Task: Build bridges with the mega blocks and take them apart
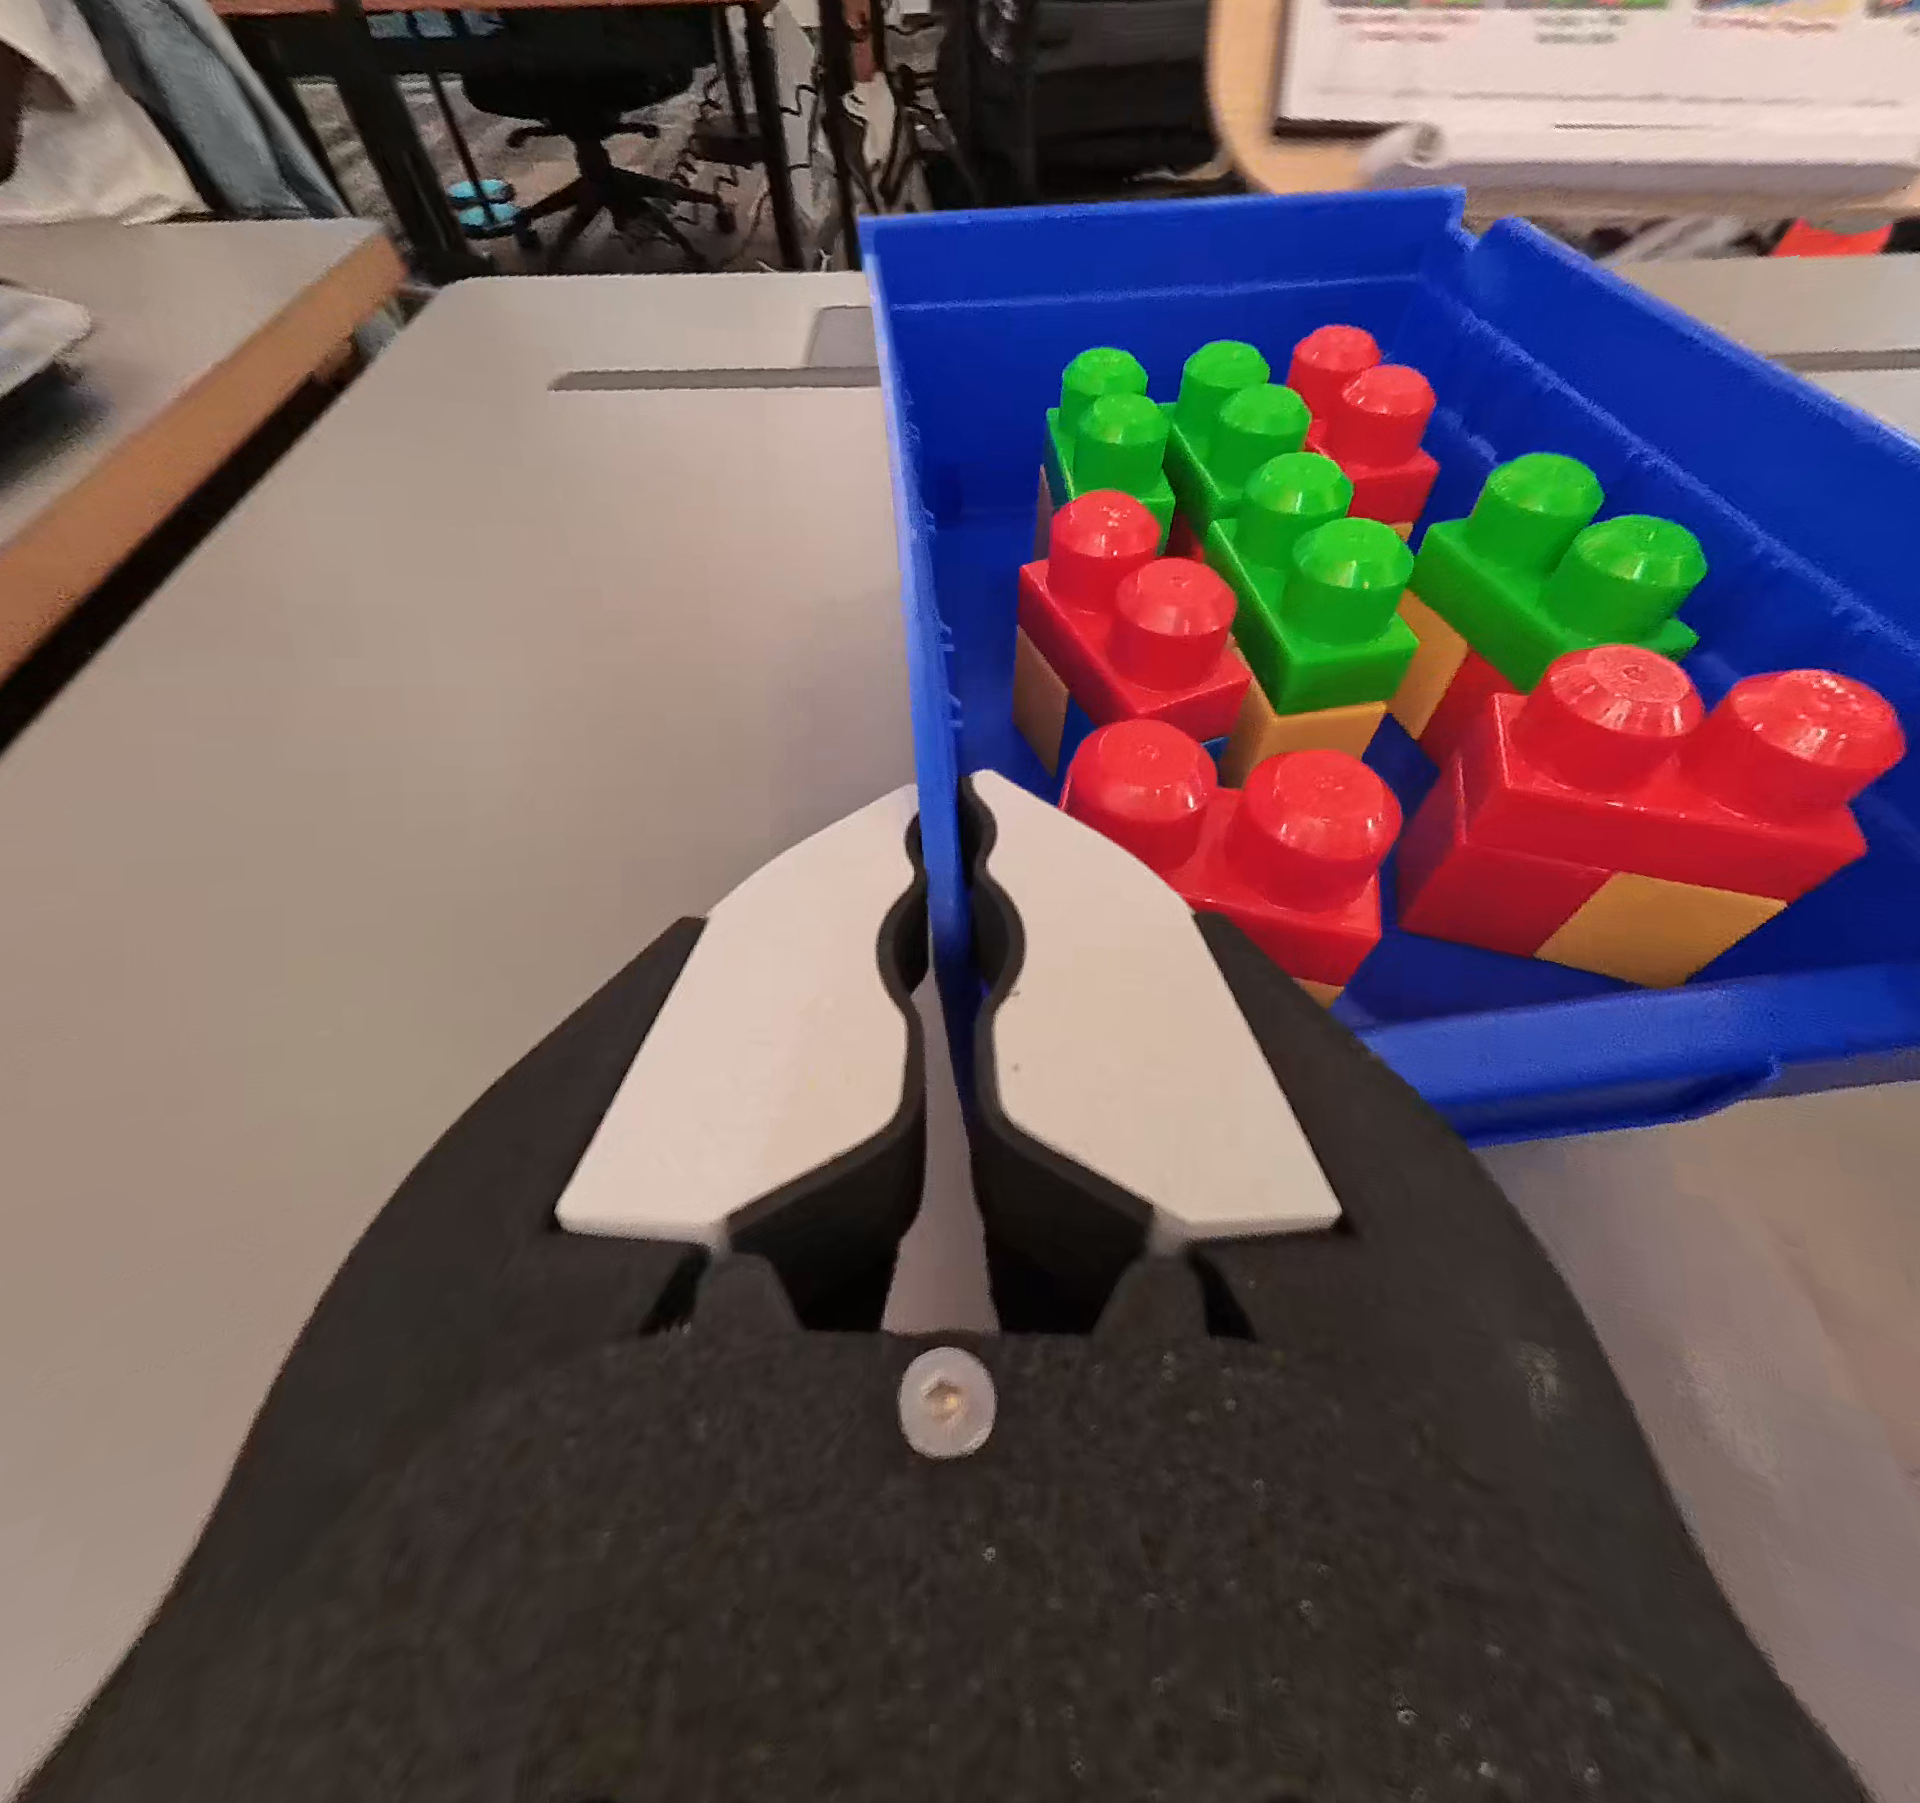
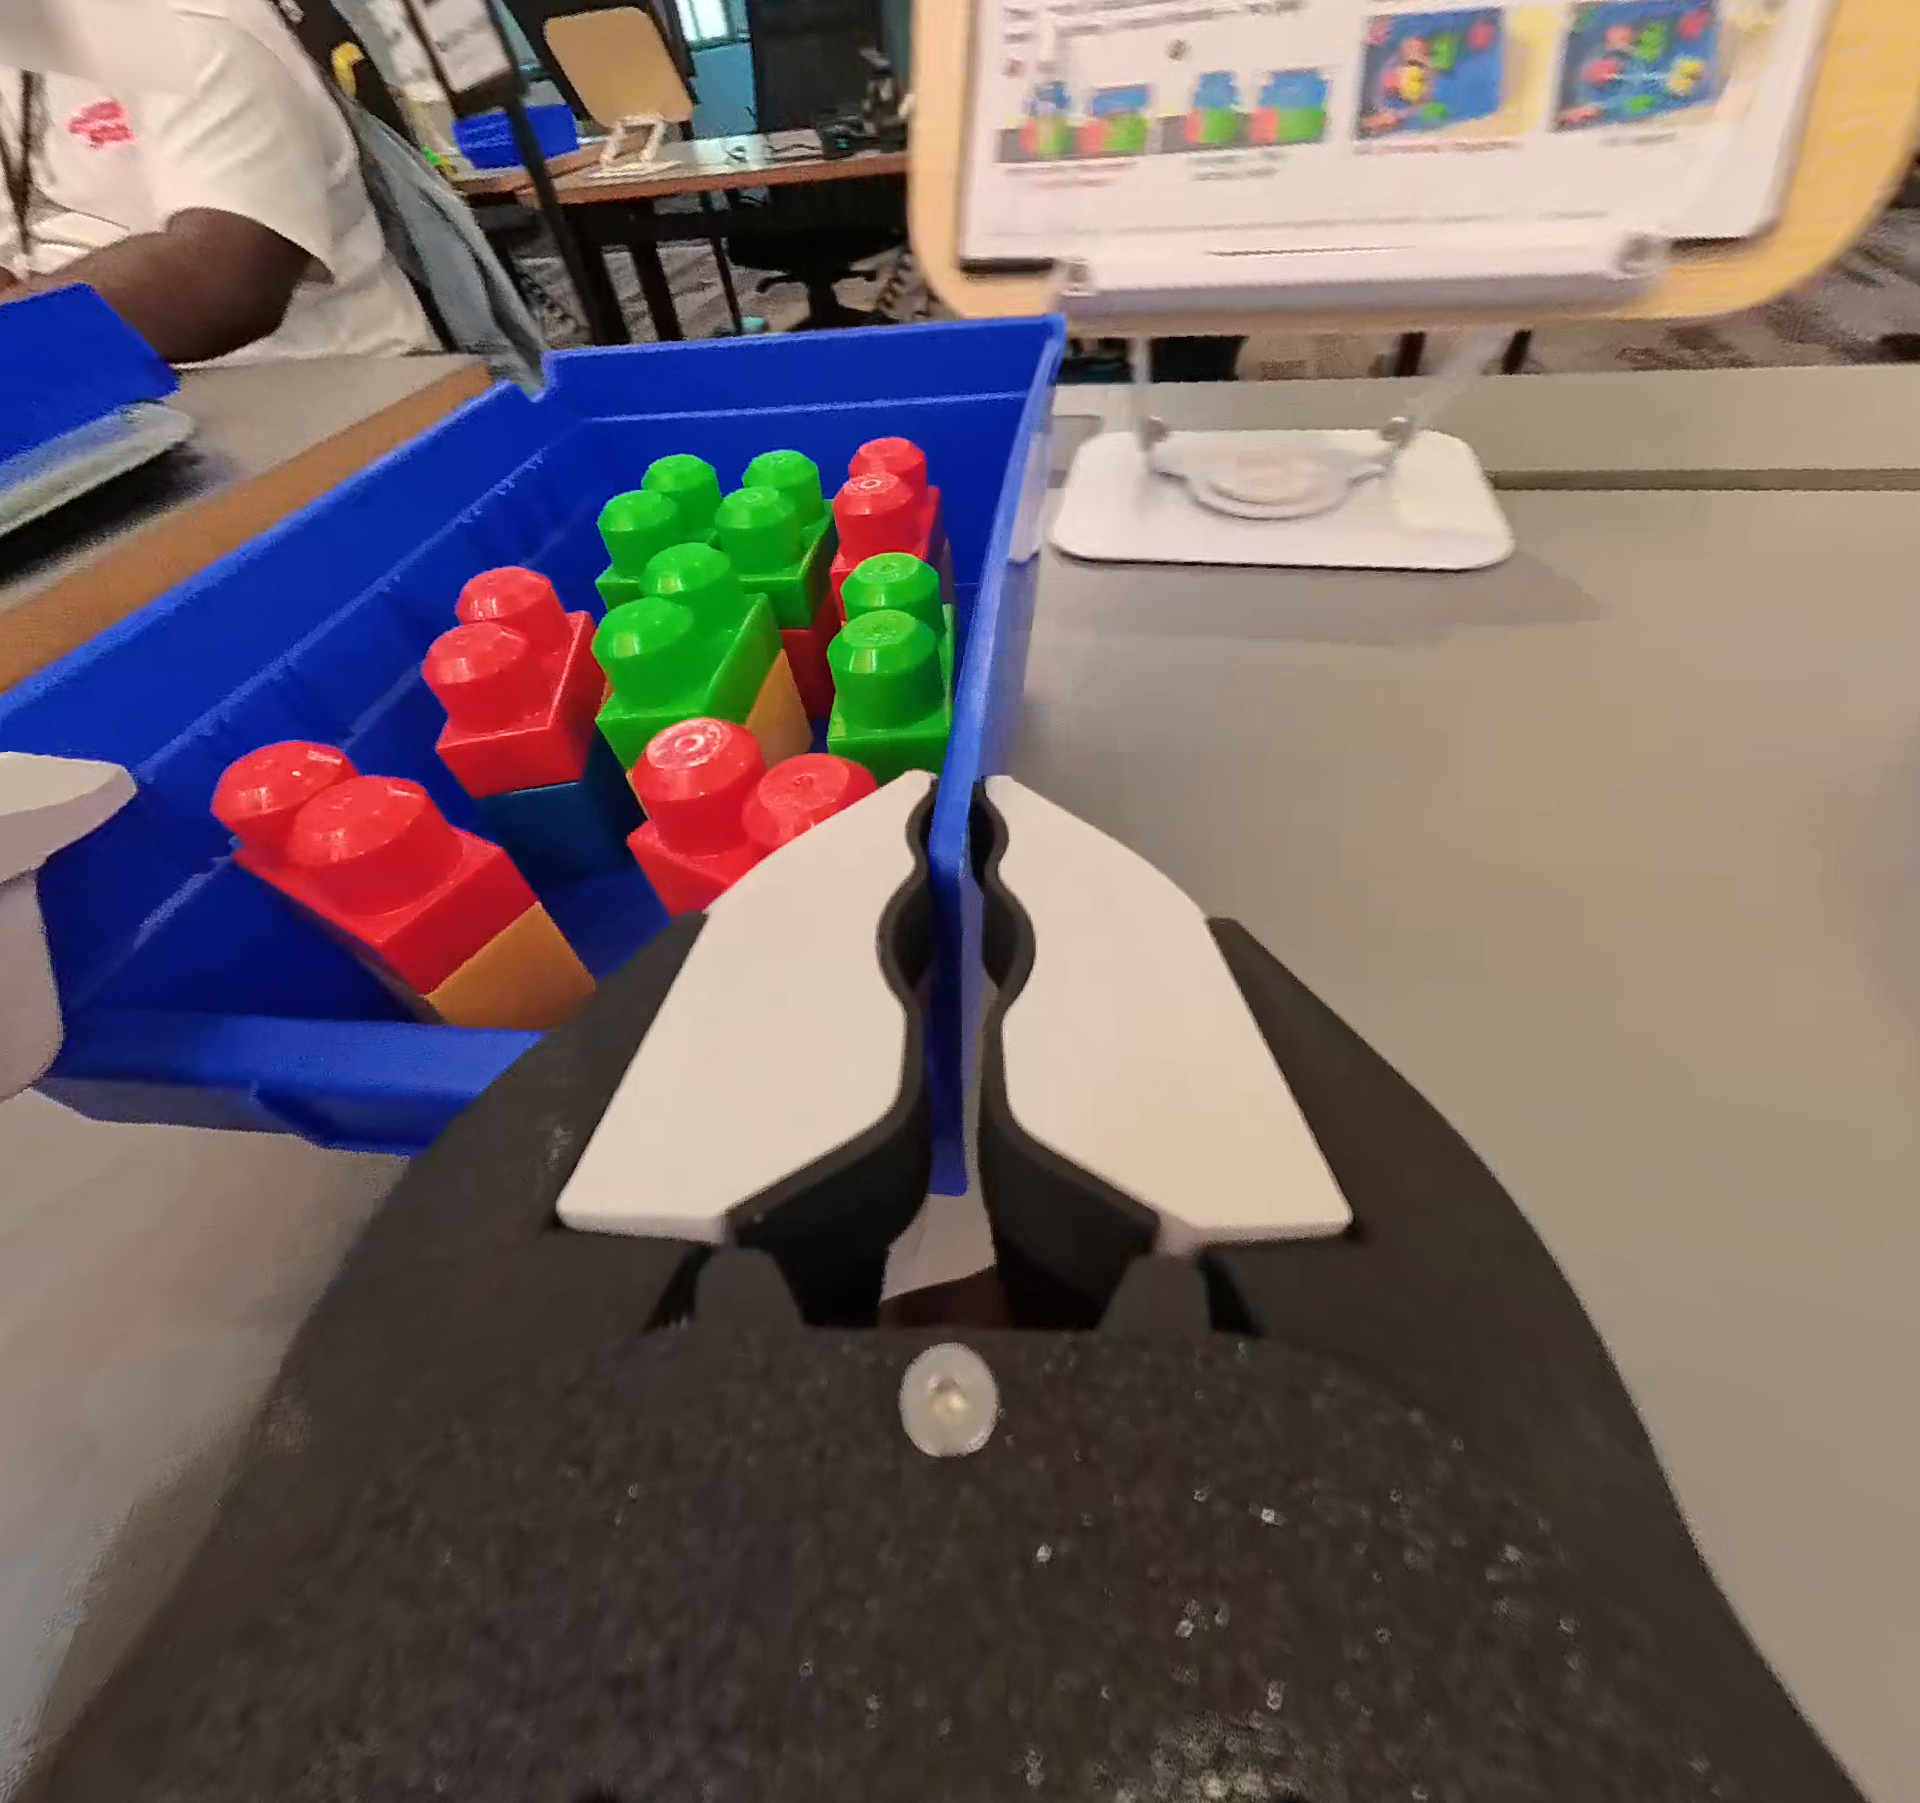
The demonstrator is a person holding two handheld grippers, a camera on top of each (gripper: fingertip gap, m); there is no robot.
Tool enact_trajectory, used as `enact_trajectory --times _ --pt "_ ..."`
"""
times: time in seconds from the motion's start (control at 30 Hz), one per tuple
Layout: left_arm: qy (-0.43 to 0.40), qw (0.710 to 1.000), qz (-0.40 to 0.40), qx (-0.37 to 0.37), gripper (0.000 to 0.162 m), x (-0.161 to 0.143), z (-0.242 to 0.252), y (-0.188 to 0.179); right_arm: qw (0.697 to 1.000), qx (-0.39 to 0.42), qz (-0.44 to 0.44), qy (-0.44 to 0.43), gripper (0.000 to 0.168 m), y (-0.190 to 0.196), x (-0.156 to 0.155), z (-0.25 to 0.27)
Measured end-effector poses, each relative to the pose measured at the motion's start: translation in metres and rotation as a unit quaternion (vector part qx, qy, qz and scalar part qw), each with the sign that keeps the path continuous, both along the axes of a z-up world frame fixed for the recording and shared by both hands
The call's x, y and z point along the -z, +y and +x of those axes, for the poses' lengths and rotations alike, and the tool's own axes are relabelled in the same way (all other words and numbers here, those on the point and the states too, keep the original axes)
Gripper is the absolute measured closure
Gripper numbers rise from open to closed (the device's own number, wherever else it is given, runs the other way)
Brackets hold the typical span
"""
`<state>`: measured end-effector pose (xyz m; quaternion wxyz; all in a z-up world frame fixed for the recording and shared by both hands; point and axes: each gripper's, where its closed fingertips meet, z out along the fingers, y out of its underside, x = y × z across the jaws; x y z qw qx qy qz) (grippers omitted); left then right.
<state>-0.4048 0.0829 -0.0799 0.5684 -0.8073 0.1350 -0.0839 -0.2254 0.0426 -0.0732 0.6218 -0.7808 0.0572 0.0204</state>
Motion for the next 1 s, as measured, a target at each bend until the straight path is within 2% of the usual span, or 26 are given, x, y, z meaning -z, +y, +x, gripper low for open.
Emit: enact_trajectory --times 0.23,0.33,0.47,0.6,0.7,0.8,0.9,1.0 --pt "-0.003 1.0 -0.002 -0.011 0.161 0.005 -0.1 0.051 1.0 0.003 -0.011 0.006 0.164 0.046 0.006 -0.099" --pt "-0.005 1.0 -0.02 -0.007 0.161 0.019 -0.122 0.066 0.999 0.003 -0.035 0.004 0.164 0.06 0.021 -0.119" --pt "-0.019 1.0 -0.019 -0.01 0.16 0.03 -0.139 0.075 1.0 -0.004 -0.027 -0.006 0.163 0.064 0.036 -0.135" --pt "-0.029 1.0 -0.002 -0.006 0.159 0.029 -0.145 0.077 0.999 -0.028 -0.018 0.004 0.16 0.061 0.035 -0.14" --pt "-0.034 0.999 -0.003 -0.026 0.143 0.029 -0.15 0.077 0.997 -0.064 -0.023 0.034 0.155 0.056 0.035 -0.142" --pt "-0.041 0.998 -0.001 -0.045 0.13 0.022 -0.156 0.069 0.992 -0.117 -0.01 0.041 0.143 0.039 0.027 -0.138" --pt "-0.023 0.996 0.038 -0.075 0.123 -0.003 -0.162 0.055 0.988 -0.157 0.011 0.003 0.137 0.013 0.01 -0.115" --pt "-0.044 0.997 0.055 -0.045 0.116 -0.022 -0.13 0.035 0.987 -0.159 0.013 -0.024 0.137 -0.008 -0.001 -0.067"
